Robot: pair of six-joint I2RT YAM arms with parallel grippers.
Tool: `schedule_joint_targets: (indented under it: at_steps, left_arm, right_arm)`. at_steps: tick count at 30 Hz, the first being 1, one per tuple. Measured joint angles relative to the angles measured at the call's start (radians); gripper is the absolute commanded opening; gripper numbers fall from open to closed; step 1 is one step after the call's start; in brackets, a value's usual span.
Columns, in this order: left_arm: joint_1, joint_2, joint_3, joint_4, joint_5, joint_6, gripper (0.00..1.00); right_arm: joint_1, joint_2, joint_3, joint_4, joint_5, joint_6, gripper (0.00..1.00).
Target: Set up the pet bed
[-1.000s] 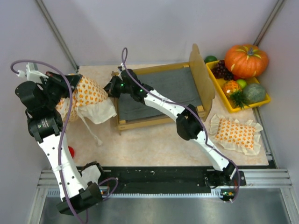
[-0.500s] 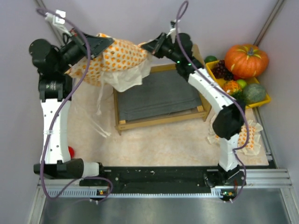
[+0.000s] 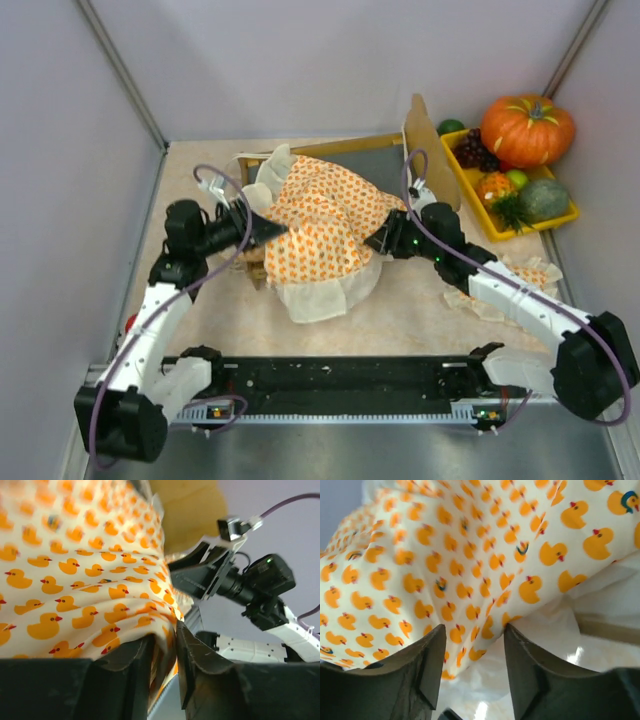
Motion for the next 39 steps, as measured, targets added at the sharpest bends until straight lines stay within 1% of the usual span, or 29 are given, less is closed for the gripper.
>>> schedule_joint_targets:
  at_steps: [1, 3, 4, 5, 7, 8, 10, 12, 14, 15, 17, 20, 27, 31, 34, 36, 38, 39]
  left_arm:
    - [-0.008, -0.057, -0.087, -0.024, -0.01, -0.014, 0.58]
    - [-0.018, -0.153, -0.177, -0.097, -0.019, -0.027, 0.65]
    - [-0.019, -0.206, -0.205, -0.131, -0.028, -0.031, 0.78]
    - [-0.02, -0.247, -0.219, -0.162, -0.037, -0.032, 0.83]
    - [-0.02, -0.34, -0.227, -0.235, -0.062, -0.026, 0.87]
    - [-0.02, -0.381, -0.227, -0.274, -0.081, -0.021, 0.98]
    - [-0.021, -0.447, -0.227, -0.354, -0.122, -0.003, 0.98]
    - [-0.021, -0.495, -0.226, -0.441, -0.183, 0.012, 0.98]
    - [-0.021, -0.521, -0.226, -0.534, -0.252, 0.029, 0.98]
    - [-0.021, -0.528, -0.226, -0.576, -0.29, 0.033, 0.98]
    - [-0.021, -0.532, -0.227, -0.64, -0.351, 0.035, 0.98]
    - [-0.021, -0.528, -0.24, -0.681, -0.417, 0.032, 0.98]
    - [-0.021, -0.48, -0.378, -0.639, -0.438, 0.005, 0.98]
    - [-0.021, -0.467, -0.441, -0.541, -0.423, -0.027, 0.98]
    - [-0.021, -0.458, -0.459, -0.469, -0.414, -0.047, 0.98]
    - [-0.021, -0.447, -0.459, -0.414, -0.411, -0.05, 0.93]
    - [-0.021, -0.436, -0.459, -0.375, -0.407, -0.05, 0.83]
    - [-0.021, -0.431, -0.459, -0.36, -0.404, -0.051, 0.73]
  right_arm:
    - [0.003, -0.025, -0.03, -0.051, 0.005, -0.013, 0.69]
    - [0.005, -0.077, -0.042, -0.15, 0.035, -0.051, 0.8]
    - [0.005, -0.109, -0.042, -0.174, 0.05, -0.069, 0.81]
    - [0.002, -0.146, -0.034, -0.203, 0.073, -0.097, 0.82]
    - [-0.014, -0.201, 0.006, -0.248, 0.097, -0.147, 0.83]
    - [-0.029, -0.209, 0.045, -0.266, 0.099, -0.174, 0.84]
    - [-0.06, -0.18, 0.147, -0.279, 0.09, -0.225, 0.84]
    - [-0.092, -0.1, 0.28, -0.282, 0.048, -0.274, 0.86]
    - [-0.108, 0.003, 0.387, -0.275, 0.004, -0.31, 0.88]
    - [-0.111, 0.051, 0.423, -0.27, -0.013, -0.327, 0.9]
    - [-0.116, 0.16, 0.497, -0.293, -0.051, -0.364, 0.91]
    - [-0.125, 0.341, 0.608, -0.329, -0.093, -0.418, 0.93]
    - [-0.174, 0.711, 0.878, -0.438, -0.171, -0.525, 0.99]
    - [-0.189, 0.847, 1.008, -0.503, -0.185, -0.571, 0.99]
    - [-0.193, 0.907, 1.067, -0.532, -0.21, -0.597, 0.98]
    - [-0.193, 0.918, 1.071, -0.544, -0.237, -0.608, 0.96]
    - [-0.193, 0.925, 1.071, -0.561, -0.275, -0.617, 0.94]
    - [-0.193, 0.925, 1.071, -0.566, -0.287, -0.619, 0.92]
